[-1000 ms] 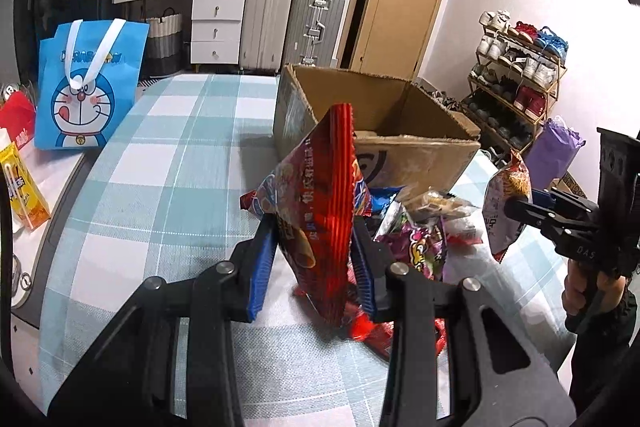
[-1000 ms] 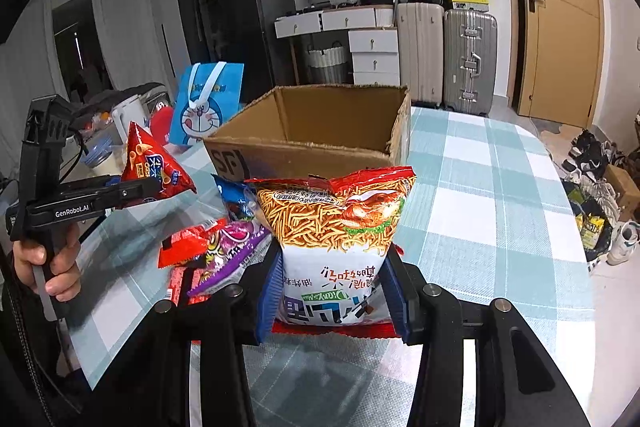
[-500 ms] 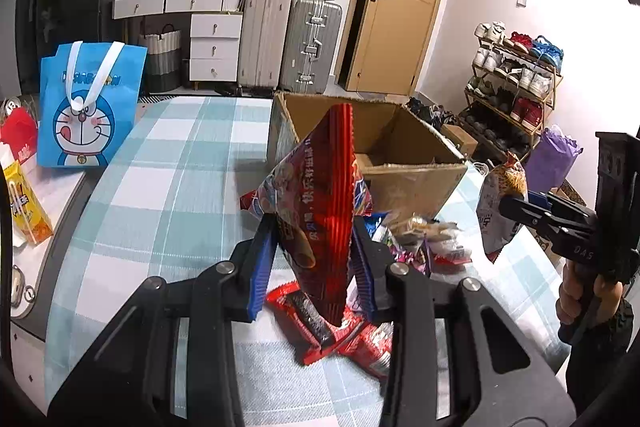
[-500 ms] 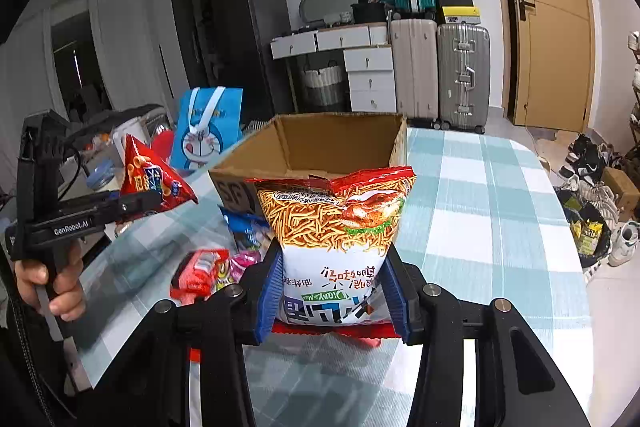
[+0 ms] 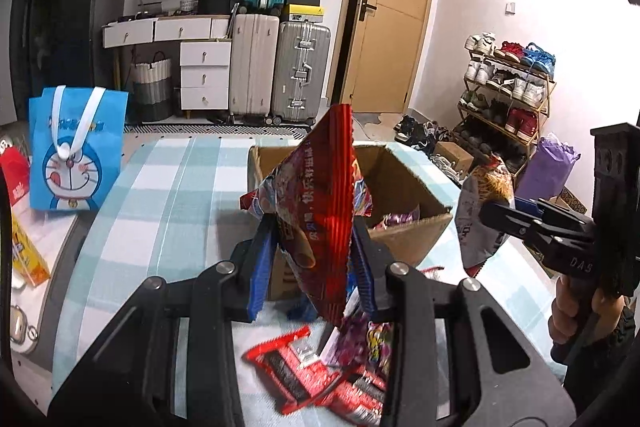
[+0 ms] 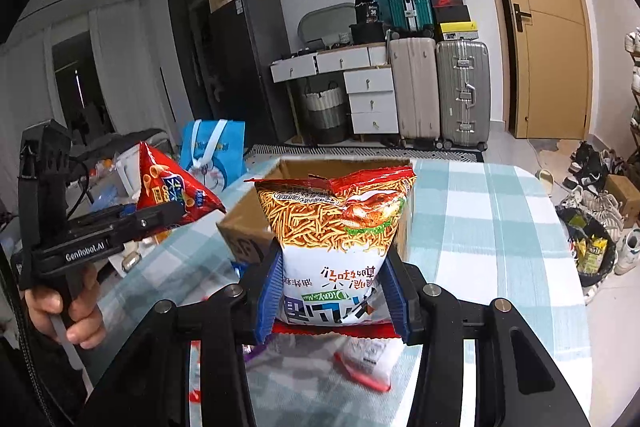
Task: Organize snacks
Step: 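Carry both bags into the cardboard box and open both tools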
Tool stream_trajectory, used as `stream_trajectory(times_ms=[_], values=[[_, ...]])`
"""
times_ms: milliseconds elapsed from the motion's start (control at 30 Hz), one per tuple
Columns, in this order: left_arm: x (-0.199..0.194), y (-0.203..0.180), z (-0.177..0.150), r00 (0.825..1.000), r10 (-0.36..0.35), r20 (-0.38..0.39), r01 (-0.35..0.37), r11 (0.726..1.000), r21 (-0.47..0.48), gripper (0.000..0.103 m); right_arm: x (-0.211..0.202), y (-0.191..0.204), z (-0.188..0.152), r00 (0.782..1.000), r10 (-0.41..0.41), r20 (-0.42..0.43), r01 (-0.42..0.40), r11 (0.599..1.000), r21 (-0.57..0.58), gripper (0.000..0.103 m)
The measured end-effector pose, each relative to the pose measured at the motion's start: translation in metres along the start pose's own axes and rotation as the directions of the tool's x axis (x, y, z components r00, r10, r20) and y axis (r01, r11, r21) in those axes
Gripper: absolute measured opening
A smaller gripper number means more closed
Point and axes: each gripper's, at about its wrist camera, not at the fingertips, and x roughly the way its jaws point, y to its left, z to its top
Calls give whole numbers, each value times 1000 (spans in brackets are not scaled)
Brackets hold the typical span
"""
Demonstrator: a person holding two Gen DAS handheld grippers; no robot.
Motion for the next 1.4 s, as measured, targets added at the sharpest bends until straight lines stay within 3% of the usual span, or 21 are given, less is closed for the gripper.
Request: stream_trajectory(times_ms=[300,733,1400], values=[[18,-9,21,1000,11,15,-11,1000,8,33,13,-3,26,1000,10,18,-11,1000,20,46],[77,-10,35,999,52,-14,-52,999,2,33,51,-9,51,999,25,38,-27,998,59,46],[151,-10,23,992,93,-82,-89,994,59,33,121,-16,51,998,-7,-55,9,999,36,46]])
